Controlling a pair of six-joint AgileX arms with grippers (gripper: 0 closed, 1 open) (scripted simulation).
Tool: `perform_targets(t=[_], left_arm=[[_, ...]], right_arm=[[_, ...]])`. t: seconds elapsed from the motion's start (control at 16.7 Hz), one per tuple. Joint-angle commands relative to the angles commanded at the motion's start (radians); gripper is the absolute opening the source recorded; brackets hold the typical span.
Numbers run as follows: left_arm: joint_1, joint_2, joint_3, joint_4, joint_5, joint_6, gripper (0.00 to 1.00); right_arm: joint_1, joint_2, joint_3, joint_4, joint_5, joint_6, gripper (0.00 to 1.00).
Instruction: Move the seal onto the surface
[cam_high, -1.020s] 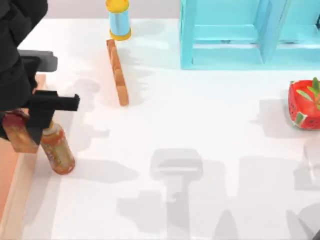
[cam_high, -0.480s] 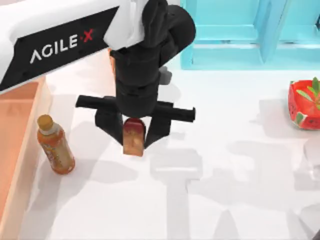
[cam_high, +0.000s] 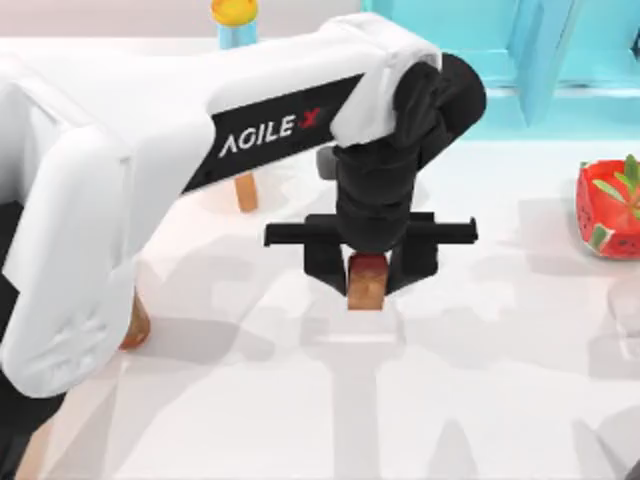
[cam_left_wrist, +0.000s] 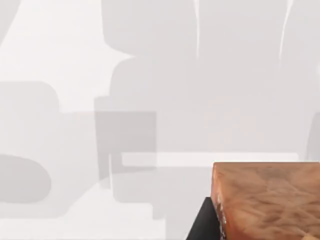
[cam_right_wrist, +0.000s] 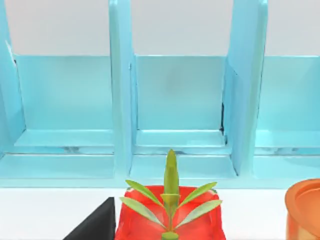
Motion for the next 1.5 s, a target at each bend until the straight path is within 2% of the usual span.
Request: perform_targets(t=[0.24,0.72,0.96,1.5], left_arm=[[0.005,-0.001,-0.006,0.002,0.000,0.002,0.00],[0.001,0.037,-0.114,0.151,0.000,0.002,0.00],[0.001,0.038,-0.116,0.155,0.000,0.002,0.00],[0.001,0.038,-0.116,0.155,0.000,0.002,0.68]], right_arm=[[0.000,0.000,0.000,0.000,0.000,0.000,1.00],[0.000,0.000,0.000,0.000,0.000,0.000,1.00],[0.000,0.000,0.000,0.000,0.000,0.000,1.00],[0.000,0.000,0.000,0.000,0.000,0.000,1.00]])
